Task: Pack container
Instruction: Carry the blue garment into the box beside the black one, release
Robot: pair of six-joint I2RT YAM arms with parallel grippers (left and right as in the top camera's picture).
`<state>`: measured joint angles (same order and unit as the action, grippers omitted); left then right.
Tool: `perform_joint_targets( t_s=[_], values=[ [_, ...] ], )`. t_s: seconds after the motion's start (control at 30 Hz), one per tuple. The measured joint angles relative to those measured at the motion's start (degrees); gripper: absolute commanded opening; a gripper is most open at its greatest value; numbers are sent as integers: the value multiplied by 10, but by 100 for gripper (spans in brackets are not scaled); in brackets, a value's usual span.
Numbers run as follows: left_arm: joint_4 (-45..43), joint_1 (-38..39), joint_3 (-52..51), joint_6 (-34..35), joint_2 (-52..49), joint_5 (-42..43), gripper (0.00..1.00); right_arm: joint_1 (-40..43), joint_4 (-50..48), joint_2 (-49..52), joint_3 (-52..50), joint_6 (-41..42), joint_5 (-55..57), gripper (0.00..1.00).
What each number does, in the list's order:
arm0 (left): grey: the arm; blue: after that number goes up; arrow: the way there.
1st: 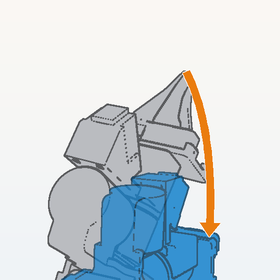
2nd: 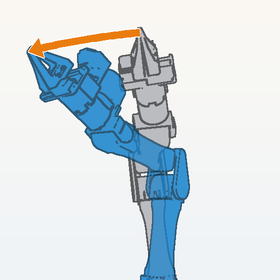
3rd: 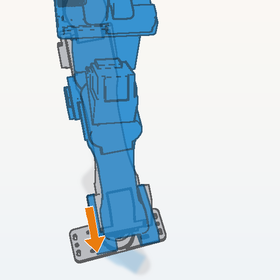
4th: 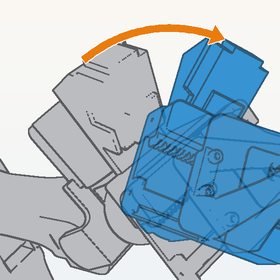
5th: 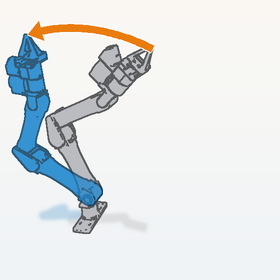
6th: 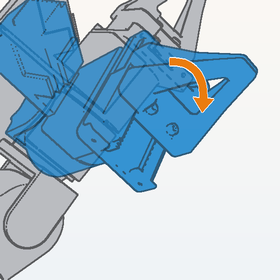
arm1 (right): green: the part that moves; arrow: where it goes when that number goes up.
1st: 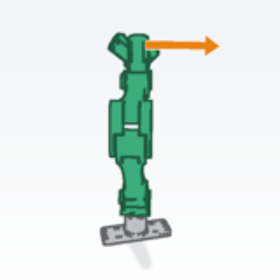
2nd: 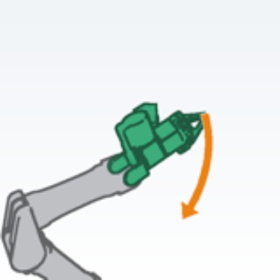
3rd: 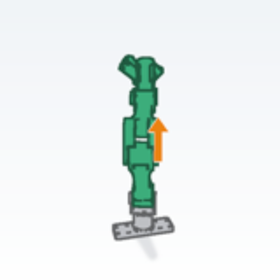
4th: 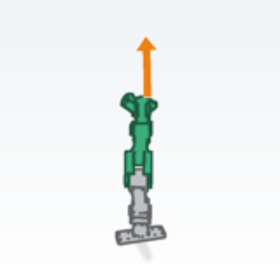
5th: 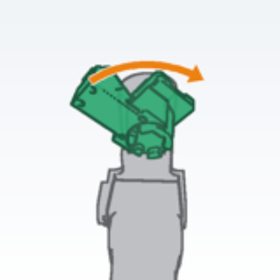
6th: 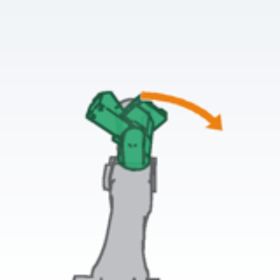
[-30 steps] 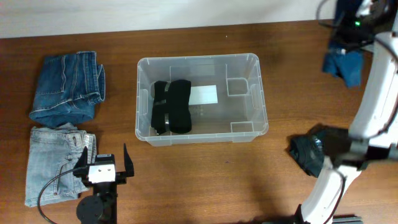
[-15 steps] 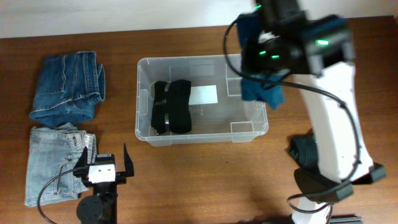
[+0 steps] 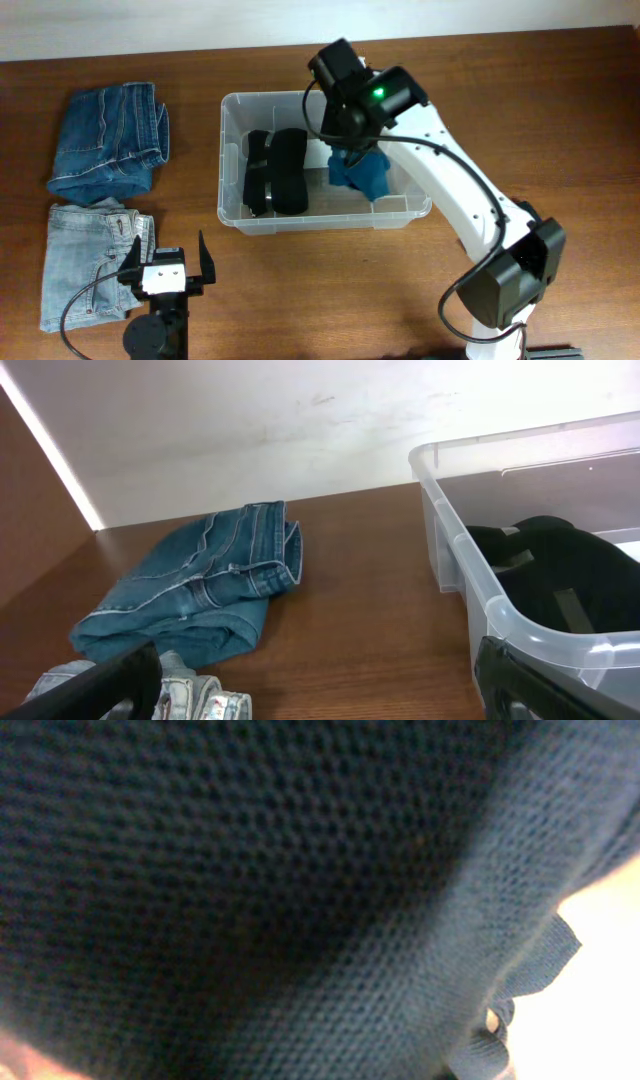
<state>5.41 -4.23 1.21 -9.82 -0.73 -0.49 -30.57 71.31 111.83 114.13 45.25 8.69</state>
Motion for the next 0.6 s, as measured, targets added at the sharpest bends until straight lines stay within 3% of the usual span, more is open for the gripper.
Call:
perform_joint_targets(
  t_s=[0.3, 0.6],
  values=[
    [0, 0, 0, 0, 0, 0, 100, 0, -106, 0, -97, 14, -27, 15],
    [0, 0, 0, 0, 0, 0, 100, -2, -118, 35, -112, 15, -43, 19]
  ],
)
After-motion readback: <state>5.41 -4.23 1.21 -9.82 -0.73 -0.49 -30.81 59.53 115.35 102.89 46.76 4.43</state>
